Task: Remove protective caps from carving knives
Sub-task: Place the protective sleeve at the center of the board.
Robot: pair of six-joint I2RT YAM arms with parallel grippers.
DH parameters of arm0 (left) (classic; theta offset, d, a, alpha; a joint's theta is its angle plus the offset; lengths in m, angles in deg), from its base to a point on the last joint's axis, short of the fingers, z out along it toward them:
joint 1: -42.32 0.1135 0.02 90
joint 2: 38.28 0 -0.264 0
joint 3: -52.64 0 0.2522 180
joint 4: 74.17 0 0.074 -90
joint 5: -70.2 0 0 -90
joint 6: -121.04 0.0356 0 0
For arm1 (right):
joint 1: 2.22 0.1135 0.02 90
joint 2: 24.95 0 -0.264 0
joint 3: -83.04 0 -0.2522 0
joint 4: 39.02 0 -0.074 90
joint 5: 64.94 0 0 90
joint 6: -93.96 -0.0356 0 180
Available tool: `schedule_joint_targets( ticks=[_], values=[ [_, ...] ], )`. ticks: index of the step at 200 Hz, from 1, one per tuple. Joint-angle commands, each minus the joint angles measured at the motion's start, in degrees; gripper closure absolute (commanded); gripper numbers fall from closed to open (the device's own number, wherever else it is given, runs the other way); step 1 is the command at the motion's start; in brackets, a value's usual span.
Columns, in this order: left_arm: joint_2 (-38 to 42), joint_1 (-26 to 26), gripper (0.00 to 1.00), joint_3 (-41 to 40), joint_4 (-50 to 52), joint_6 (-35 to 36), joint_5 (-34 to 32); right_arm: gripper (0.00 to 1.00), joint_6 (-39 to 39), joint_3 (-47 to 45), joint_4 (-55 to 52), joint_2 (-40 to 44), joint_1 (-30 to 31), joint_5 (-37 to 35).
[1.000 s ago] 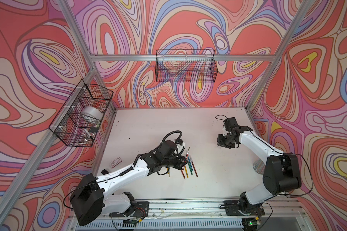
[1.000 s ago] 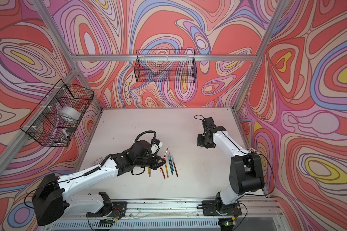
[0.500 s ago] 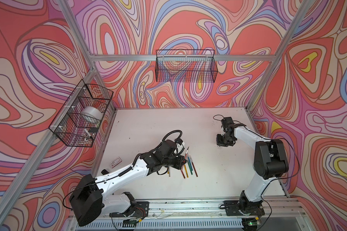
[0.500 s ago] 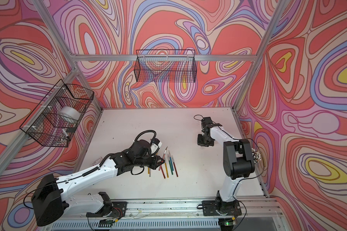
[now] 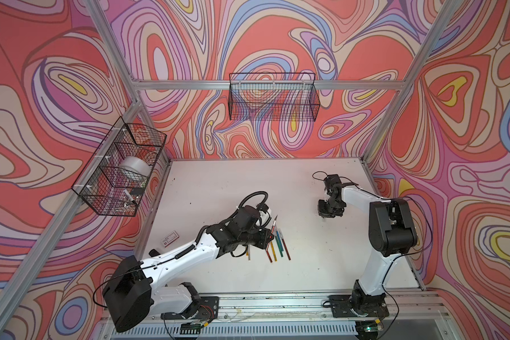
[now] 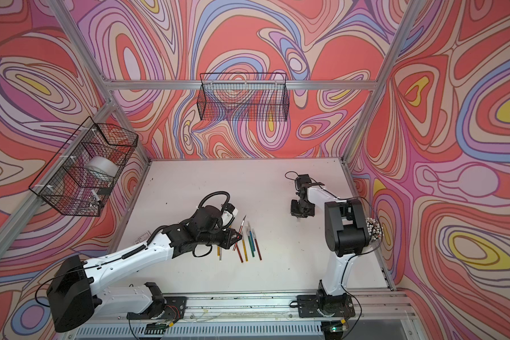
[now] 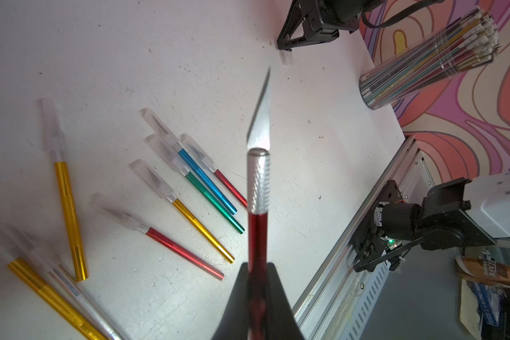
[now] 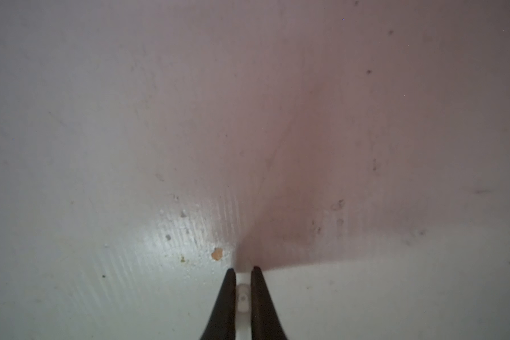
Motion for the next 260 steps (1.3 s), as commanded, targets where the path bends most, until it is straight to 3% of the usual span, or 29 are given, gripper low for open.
schedule_joint_targets(
  ticks=[1, 99, 144, 180, 260],
  values=[
    [-0.15, -0.14, 0.93, 0.7, -0.28, 0.31, -1.03, 1.0, 0.49, 1.48, 0.54, -0.56, -0.26, -0.32],
    [0.37, -0.16, 0.93, 0.57, -0.12, -0.49, -1.49, 0.95, 0.48, 1.87, 0.36, -1.48, -0.27, -0.59],
    [0.04, 0.4, 0.94, 0.5, -0.69, -1.7, -1.63, 0.86, 0.49, 1.77, 0.43, -0.84, -0.27, -0.64],
    [-0.72, 2.15, 0.94, 0.68, -0.6, -2.23, -0.71, 0.72, 0.31, 1.4, 1.14, 0.18, -0.22, -0.25],
    [1.23, 5.44, 0.94, 1.54, 4.41, -1.8, -1.76, 0.64, -0.74, 0.98, 2.89, 2.85, -0.27, -0.14]
  ],
)
